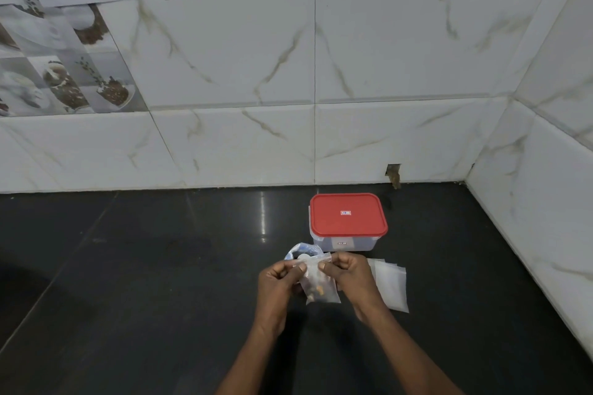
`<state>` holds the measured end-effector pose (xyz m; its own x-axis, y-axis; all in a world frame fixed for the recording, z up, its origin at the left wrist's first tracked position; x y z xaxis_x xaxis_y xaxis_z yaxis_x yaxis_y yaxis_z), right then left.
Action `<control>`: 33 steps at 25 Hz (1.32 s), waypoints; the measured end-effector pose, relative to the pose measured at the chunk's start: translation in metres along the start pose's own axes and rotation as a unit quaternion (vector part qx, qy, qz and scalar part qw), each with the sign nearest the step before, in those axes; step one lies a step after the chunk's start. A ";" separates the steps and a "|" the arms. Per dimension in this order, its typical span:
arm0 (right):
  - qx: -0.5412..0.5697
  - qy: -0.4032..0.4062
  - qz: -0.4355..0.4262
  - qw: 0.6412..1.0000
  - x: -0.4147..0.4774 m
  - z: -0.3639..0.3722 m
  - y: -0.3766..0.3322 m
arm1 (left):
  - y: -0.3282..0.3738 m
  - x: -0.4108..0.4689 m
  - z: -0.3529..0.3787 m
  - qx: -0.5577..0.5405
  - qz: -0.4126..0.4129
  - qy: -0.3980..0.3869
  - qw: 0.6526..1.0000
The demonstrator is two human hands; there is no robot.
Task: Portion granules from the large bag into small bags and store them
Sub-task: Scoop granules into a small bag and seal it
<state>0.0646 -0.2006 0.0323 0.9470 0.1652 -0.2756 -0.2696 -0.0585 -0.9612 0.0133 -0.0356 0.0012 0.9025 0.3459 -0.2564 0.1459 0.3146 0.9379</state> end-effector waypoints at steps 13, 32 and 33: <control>-0.020 -0.030 0.017 0.999 -0.005 0.005 -0.002 | -0.009 -0.003 0.015 0.040 -0.059 -0.036 0.997; -0.028 -0.036 0.014 0.999 -0.002 0.008 -0.001 | -0.008 0.008 0.019 0.024 -0.064 -0.029 0.997; -0.024 -0.026 0.012 0.999 -0.002 0.006 -0.002 | -0.010 0.007 0.019 0.015 -0.070 -0.024 0.997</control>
<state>0.0622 -0.1947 0.0343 0.9297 0.2139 -0.2999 -0.2821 -0.1101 -0.9531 0.0259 -0.0534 -0.0059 0.8905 0.2582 -0.3746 0.2833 0.3296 0.9006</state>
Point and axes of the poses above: each hand's wrist, its own x-axis towards the middle knuckle, its own z-axis out of the palm, y = z × x, the point moved 10 cm from there along x, towards the middle knuckle, and after that the axes turned 4 degrees about z, right-handed, at the moved point
